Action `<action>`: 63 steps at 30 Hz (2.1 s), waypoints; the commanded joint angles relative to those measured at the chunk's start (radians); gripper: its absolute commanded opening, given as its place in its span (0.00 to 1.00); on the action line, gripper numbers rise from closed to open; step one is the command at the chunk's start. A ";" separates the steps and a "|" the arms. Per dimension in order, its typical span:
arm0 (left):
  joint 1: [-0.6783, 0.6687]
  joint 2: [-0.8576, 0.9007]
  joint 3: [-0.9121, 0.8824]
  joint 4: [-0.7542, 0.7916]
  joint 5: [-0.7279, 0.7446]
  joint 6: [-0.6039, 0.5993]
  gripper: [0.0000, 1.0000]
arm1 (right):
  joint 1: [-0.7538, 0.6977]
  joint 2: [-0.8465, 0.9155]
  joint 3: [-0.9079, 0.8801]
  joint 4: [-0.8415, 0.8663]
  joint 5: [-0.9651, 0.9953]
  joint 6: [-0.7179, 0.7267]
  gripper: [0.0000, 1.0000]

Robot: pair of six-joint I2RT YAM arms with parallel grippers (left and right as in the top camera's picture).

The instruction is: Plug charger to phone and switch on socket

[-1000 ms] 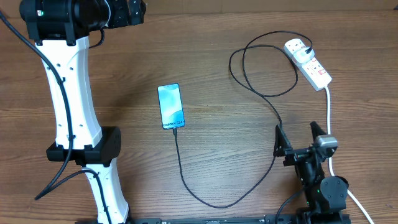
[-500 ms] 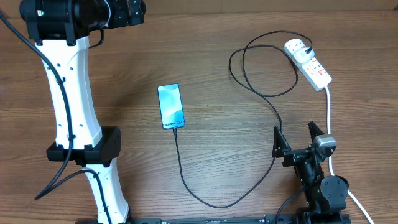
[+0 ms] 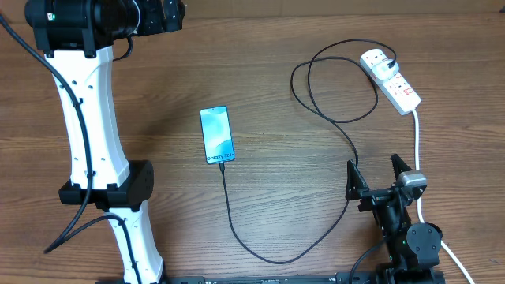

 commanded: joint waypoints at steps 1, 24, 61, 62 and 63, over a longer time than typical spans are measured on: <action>0.006 -0.008 -0.034 0.001 -0.014 0.005 1.00 | 0.005 -0.010 -0.010 0.003 0.000 0.003 1.00; 0.006 -0.918 -1.388 0.827 -0.080 0.161 1.00 | 0.005 -0.010 -0.010 0.003 0.000 0.002 1.00; 0.006 -2.144 -2.914 1.589 -0.143 0.434 1.00 | 0.005 -0.010 -0.010 0.003 0.000 0.003 1.00; 0.006 -2.157 -2.926 1.589 -0.143 0.439 1.00 | 0.005 -0.010 -0.010 0.003 0.000 0.003 1.00; 0.006 -2.166 -2.935 1.587 -0.143 0.440 1.00 | 0.005 -0.010 -0.010 0.003 0.000 0.002 1.00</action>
